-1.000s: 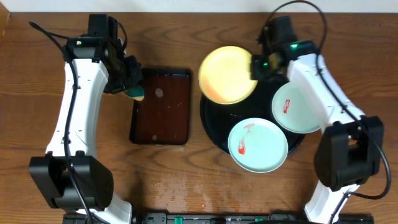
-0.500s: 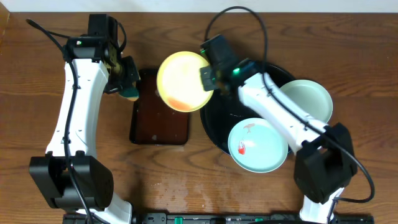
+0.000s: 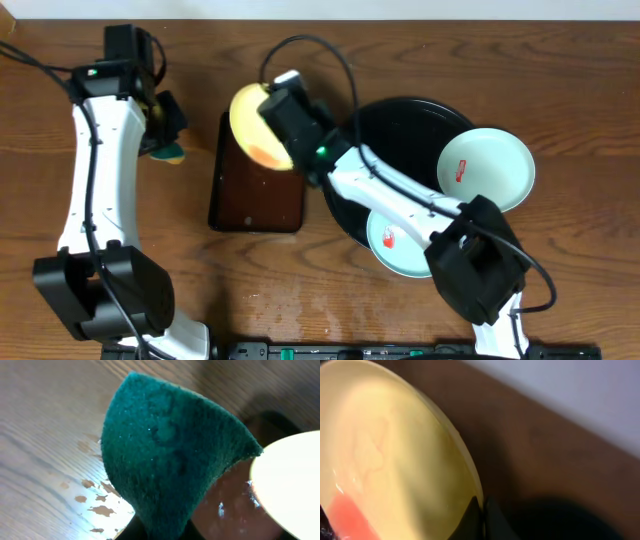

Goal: Clean dirty plates on tray and stack at the side

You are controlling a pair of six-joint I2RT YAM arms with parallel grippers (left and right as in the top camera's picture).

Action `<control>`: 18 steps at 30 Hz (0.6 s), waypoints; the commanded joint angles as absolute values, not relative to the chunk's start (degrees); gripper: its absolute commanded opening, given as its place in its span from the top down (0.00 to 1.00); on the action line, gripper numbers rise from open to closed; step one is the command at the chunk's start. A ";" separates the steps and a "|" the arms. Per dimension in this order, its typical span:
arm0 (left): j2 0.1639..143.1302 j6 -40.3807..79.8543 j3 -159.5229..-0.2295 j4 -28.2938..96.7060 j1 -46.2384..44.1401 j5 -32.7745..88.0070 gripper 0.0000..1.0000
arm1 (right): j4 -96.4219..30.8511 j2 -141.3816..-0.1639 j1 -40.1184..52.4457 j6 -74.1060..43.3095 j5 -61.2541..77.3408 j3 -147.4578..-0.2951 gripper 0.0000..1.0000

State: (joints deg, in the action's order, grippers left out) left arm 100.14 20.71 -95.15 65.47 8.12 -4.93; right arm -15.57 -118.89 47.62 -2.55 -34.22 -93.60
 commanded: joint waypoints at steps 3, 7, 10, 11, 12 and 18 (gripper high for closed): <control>99.98 21.76 -94.65 65.52 9.21 -6.04 0.92 | -2.09 -118.19 52.10 24.97 -54.24 -94.83 0.99; 99.98 21.76 -94.65 65.52 9.21 -6.04 0.92 | 5.19 -118.19 55.07 37.47 -57.12 -94.83 0.99; 99.98 21.76 -94.65 65.52 9.19 -6.04 0.92 | 7.05 -118.19 57.08 41.08 -58.08 -94.83 0.99; 99.98 21.76 -94.65 65.52 9.21 -6.04 0.92 | 7.11 -118.19 57.67 41.30 -58.30 -94.83 0.99; 99.98 21.76 -94.65 65.52 9.21 -6.04 0.92 | 7.11 -118.19 58.11 41.47 -58.52 -94.83 0.99; 99.98 21.76 -94.65 65.52 9.19 -6.02 0.92 | 7.09 -118.19 58.98 41.52 -61.10 -94.83 0.99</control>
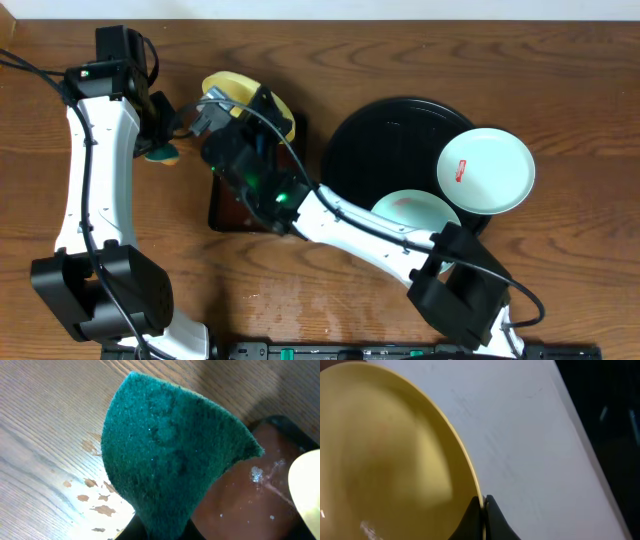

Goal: Clean dirty plates on tray and stack at the side

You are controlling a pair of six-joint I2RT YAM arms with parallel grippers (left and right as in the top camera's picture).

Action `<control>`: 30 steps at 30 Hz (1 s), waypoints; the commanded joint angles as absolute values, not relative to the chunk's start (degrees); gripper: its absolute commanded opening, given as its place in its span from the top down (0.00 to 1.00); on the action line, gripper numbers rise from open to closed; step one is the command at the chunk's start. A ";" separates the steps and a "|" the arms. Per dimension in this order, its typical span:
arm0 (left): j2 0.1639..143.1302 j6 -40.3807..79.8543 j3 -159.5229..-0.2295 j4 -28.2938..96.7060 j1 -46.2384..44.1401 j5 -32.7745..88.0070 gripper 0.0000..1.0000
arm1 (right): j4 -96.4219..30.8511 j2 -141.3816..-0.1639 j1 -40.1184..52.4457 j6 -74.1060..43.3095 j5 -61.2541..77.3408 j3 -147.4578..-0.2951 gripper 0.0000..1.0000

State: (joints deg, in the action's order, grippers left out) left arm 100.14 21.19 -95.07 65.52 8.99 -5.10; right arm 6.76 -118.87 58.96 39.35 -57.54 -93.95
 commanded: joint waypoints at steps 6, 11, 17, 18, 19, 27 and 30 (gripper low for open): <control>99.98 21.76 -94.65 65.52 9.19 -6.02 0.92 | 7.07 -118.19 58.92 41.63 -61.32 -94.83 0.99; 99.98 21.76 -94.61 65.52 9.19 -6.00 0.92 | 6.76 -118.19 58.33 36.21 -62.22 -94.83 0.99; 99.98 21.76 -94.59 65.56 9.19 -4.97 0.92 | 2.15 -118.19 56.25 26.57 -62.76 -94.83 0.99; 99.98 21.76 -94.59 65.58 9.19 -4.97 0.92 | 0.43 -118.19 55.72 24.36 -62.76 -94.83 0.99; 99.98 21.74 -94.59 65.58 9.19 -4.97 0.92 | -0.89 -118.19 55.31 22.65 -62.74 -94.83 0.99; 99.98 21.89 -94.59 65.52 9.19 -4.97 0.92 | -11.66 -116.57 52.60 12.84 -51.00 -94.83 0.99; 99.98 22.00 -94.59 65.54 9.19 -4.97 0.92 | -18.11 -113.91 50.52 3.57 -39.75 -94.83 0.99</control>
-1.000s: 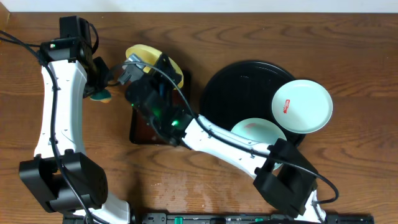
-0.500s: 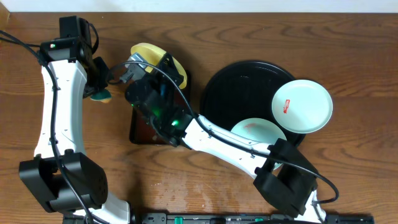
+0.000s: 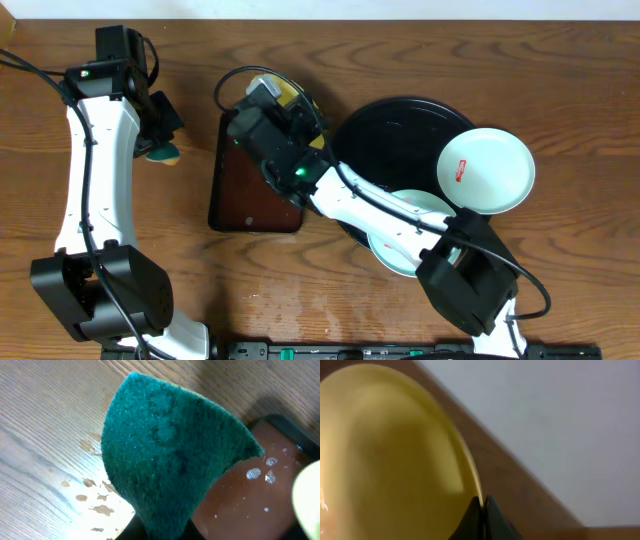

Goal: Clean dirty plates on tray and stack at the side

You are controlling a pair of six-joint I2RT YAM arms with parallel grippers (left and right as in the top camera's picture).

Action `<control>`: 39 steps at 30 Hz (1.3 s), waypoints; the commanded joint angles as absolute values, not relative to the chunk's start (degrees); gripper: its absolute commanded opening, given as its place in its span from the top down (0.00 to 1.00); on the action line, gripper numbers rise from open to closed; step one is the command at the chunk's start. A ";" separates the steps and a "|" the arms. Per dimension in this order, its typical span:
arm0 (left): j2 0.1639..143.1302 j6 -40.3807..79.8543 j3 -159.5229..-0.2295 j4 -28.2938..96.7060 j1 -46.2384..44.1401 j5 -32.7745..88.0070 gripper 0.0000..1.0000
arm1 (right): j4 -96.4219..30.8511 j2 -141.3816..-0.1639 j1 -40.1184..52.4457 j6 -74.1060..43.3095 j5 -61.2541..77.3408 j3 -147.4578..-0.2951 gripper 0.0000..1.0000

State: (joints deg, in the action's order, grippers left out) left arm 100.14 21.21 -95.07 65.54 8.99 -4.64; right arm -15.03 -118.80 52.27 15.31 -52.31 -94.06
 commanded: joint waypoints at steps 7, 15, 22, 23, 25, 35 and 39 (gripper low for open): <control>99.98 22.00 -94.59 65.60 9.19 -4.95 0.92 | -23.77 -105.60 38.50 -10.81 -9.19 -94.83 0.99; 99.98 22.00 -94.21 65.71 9.15 -4.93 0.92 | -39.20 -102.52 15.73 -14.74 5.63 -94.83 0.99; 99.98 23.27 -94.17 65.49 9.13 -4.95 0.92 | -49.50 -102.54 -6.02 -15.05 7.86 -94.83 0.99; 99.98 23.27 -94.17 65.49 9.13 -4.95 0.92 | -50.04 -102.54 -8.75 -15.62 8.43 -94.83 0.99; 99.98 23.27 -94.17 65.49 9.13 -4.95 0.92 | -51.05 -102.54 -14.85 -16.67 8.64 -94.80 0.99; 99.98 23.27 -94.17 65.71 9.04 -4.95 0.92 | -51.24 -102.69 -35.73 -16.73 7.73 -89.10 0.99; 99.98 23.27 -94.17 65.49 9.04 -4.95 0.92 | -48.25 -102.69 -41.45 -16.71 7.75 -82.98 0.99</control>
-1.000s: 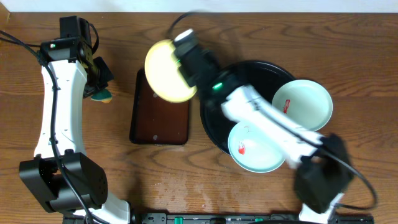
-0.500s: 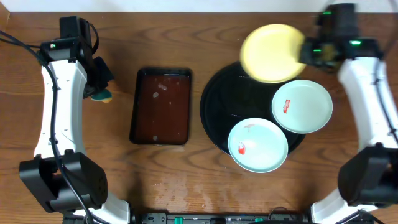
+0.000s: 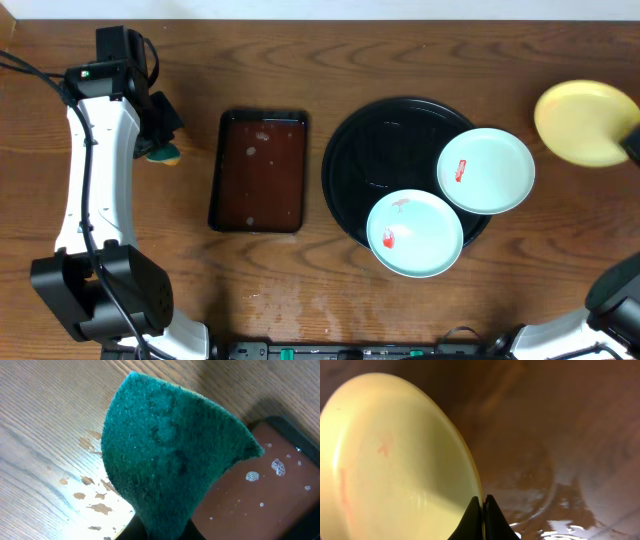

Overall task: Clean dirty plates on tray and stack at the side
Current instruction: 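Carry the yellow plate with the right gripper to the table's right side, then release the yellow plate and move the right gripper to a pale green plate's rim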

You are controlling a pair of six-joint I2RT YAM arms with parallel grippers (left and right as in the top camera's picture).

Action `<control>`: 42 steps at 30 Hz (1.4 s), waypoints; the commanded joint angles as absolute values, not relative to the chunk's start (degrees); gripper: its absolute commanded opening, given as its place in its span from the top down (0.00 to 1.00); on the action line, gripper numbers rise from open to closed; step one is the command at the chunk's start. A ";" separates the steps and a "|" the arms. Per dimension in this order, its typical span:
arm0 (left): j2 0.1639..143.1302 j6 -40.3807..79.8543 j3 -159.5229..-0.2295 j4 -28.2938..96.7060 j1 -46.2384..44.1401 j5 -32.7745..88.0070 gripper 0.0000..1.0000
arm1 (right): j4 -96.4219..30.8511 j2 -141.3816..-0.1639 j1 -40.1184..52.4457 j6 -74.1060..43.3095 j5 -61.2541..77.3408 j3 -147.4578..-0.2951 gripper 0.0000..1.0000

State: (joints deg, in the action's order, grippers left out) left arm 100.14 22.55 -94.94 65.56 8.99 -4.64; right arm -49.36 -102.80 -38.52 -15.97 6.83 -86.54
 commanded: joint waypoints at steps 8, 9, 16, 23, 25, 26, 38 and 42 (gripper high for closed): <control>99.98 23.27 -94.17 65.39 9.04 -4.95 0.92 | -34.15 -102.69 -45.91 -16.78 7.79 -65.21 0.99; 99.98 23.27 -94.17 65.30 9.04 -4.95 0.92 | -32.32 -102.69 -45.74 -17.08 7.81 -63.11 0.99; 99.98 23.27 -94.17 65.30 9.04 -4.95 0.91 | -26.13 -102.69 -44.36 -19.73 8.27 -55.94 0.99; 99.98 23.27 -94.17 65.28 9.04 -4.95 0.92 | -26.81 -102.63 -42.02 -18.65 10.15 -56.01 0.80; 99.98 23.24 -94.17 65.28 9.04 -4.95 0.92 | -28.77 -102.52 -41.89 -17.21 12.88 -57.54 0.67; 99.98 23.24 -94.17 65.30 9.04 -4.95 0.92 | -30.30 -102.52 -41.89 -17.06 13.67 -58.74 0.64; 99.98 23.27 -94.17 65.32 9.04 -4.95 0.92 | -58.48 -102.52 -34.92 -9.02 15.18 -80.73 0.55; 99.98 23.27 -94.17 65.32 9.04 -4.95 0.92 | -61.63 -102.54 -28.88 -8.88 15.31 -80.55 0.55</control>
State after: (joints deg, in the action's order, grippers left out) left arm 100.14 22.55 -94.94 65.36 8.99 -4.64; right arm -60.42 -102.89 -32.64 -10.83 14.31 -80.49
